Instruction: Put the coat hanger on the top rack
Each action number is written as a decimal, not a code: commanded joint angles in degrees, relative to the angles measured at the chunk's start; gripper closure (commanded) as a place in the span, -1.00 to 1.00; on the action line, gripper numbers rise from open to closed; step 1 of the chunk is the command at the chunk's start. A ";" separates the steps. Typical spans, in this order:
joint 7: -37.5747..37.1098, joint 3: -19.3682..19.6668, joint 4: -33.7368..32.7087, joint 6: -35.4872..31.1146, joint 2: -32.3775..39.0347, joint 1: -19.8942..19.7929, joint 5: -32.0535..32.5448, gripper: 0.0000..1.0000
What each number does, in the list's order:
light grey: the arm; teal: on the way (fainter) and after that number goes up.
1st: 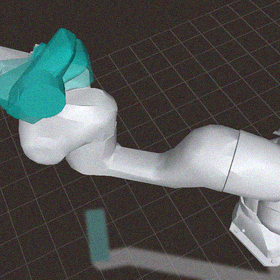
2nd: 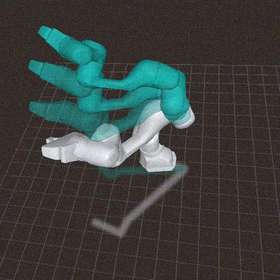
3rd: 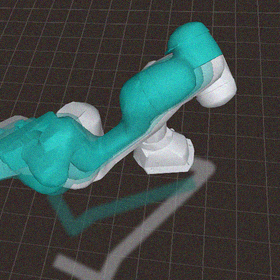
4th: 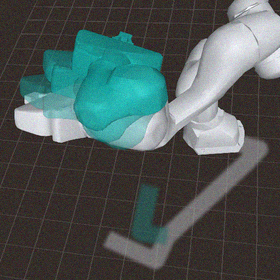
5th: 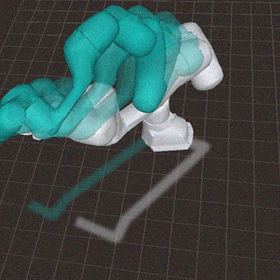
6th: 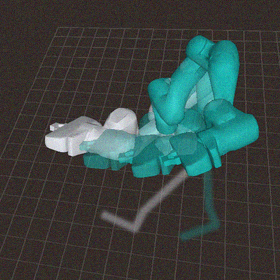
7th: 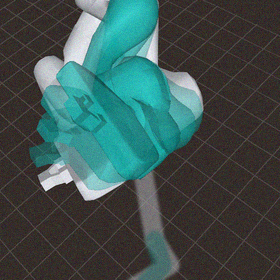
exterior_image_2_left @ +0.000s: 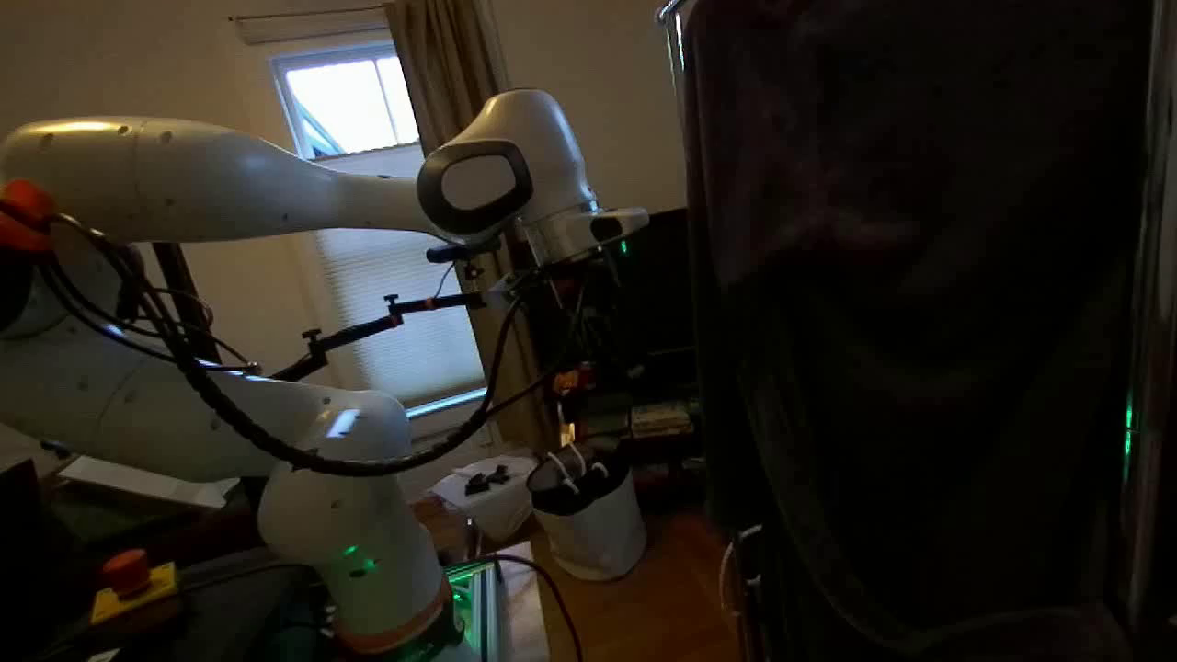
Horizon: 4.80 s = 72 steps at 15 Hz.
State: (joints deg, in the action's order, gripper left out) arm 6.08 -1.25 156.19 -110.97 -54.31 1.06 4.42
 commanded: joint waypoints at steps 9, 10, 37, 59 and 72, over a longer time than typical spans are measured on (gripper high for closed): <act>-0.38 0.40 -0.15 0.19 0.09 0.53 0.38 -1.00; -0.38 0.40 -0.15 0.19 0.09 0.53 0.38 -1.00; -6.38 -18.39 -16.84 -3.37 27.79 20.54 -17.83 -1.00; -76.40 -49.55 -0.63 -43.23 51.49 4.10 5.87 -1.00; -109.83 -47.57 -8.60 -38.65 61.22 -0.33 38.84 -1.00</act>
State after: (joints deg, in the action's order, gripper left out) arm -94.91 -50.79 150.44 -153.50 4.22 -1.43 33.72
